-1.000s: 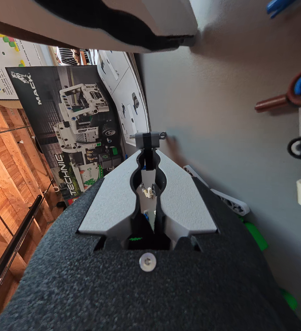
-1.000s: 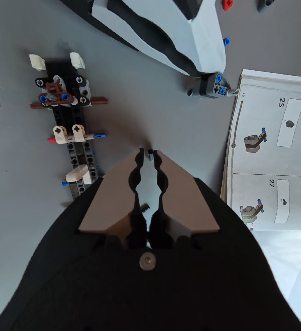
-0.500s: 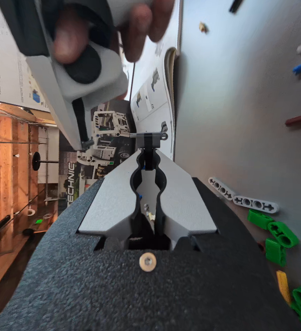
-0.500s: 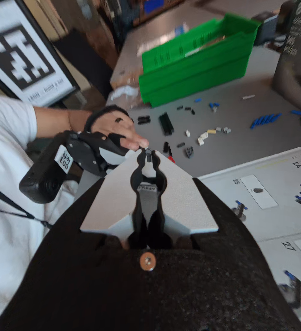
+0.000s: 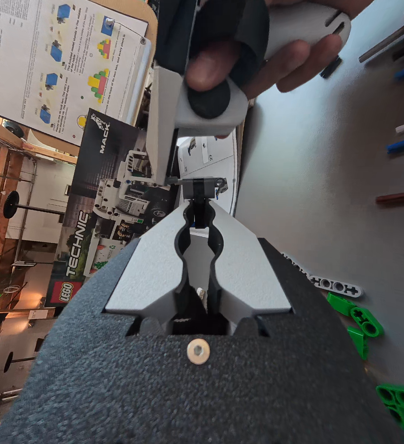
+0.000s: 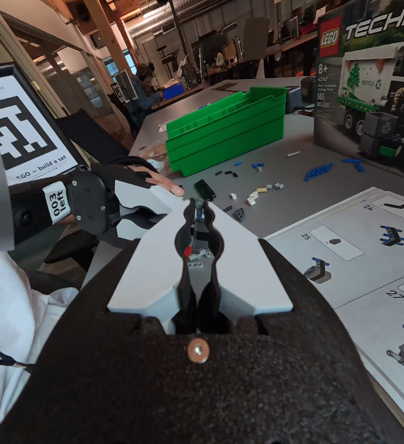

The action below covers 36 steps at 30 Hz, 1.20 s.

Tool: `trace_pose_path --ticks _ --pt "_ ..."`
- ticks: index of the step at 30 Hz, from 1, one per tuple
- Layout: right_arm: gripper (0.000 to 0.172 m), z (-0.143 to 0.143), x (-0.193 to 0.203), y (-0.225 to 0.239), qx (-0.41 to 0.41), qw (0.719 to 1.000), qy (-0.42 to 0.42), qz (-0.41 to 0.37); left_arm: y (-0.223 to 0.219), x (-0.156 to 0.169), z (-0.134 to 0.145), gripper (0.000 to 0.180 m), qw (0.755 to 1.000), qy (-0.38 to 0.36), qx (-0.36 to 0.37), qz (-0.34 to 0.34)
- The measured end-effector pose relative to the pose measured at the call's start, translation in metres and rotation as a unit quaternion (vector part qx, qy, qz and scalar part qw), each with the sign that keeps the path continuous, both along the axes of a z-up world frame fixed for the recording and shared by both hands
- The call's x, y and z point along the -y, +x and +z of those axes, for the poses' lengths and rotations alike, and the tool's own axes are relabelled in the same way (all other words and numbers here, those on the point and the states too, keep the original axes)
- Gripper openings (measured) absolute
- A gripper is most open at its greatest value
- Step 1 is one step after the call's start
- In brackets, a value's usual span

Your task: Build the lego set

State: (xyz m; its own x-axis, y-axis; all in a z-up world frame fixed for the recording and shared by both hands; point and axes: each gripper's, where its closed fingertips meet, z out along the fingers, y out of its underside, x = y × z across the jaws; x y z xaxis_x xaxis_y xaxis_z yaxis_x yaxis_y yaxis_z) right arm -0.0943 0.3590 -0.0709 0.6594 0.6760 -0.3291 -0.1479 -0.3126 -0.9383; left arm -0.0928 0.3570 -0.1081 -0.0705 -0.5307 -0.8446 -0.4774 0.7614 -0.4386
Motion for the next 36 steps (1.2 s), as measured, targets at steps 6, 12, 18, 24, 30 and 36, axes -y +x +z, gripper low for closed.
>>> trace_pose_path --ticks 6,12,18,24,30,36 --pt "0.005 -0.007 -0.004 -0.003 -0.013 1.0 -0.022 -0.005 0.0 -0.004 0.0 0.007 1.0 -0.016 0.0 0.016" --pt "0.005 -0.012 -0.009 -0.002 0.003 0.999 -0.026 -0.03 0.0 -0.009 -0.004 0.007 0.999 0.0 -0.01 0.04" --pt "0.005 -0.03 -0.016 0.002 0.099 0.992 -0.003 -0.081 0.0 -0.017 -0.023 0.006 0.995 0.021 -0.056 0.078" --pt "0.005 -0.036 -0.014 -0.001 0.093 0.995 0.012 -0.039 0.001 -0.016 -0.026 0.007 0.996 0.013 -0.055 0.065" --pt "0.005 -0.032 -0.012 -0.001 0.072 0.997 -0.011 -0.023 0.001 -0.018 -0.031 0.006 0.991 0.071 -0.082 0.072" --pt "0.005 -0.014 0.008 -0.015 0.033 0.997 -0.004 0.075 0.003 -0.008 -0.034 0.007 0.994 0.077 -0.072 0.015"
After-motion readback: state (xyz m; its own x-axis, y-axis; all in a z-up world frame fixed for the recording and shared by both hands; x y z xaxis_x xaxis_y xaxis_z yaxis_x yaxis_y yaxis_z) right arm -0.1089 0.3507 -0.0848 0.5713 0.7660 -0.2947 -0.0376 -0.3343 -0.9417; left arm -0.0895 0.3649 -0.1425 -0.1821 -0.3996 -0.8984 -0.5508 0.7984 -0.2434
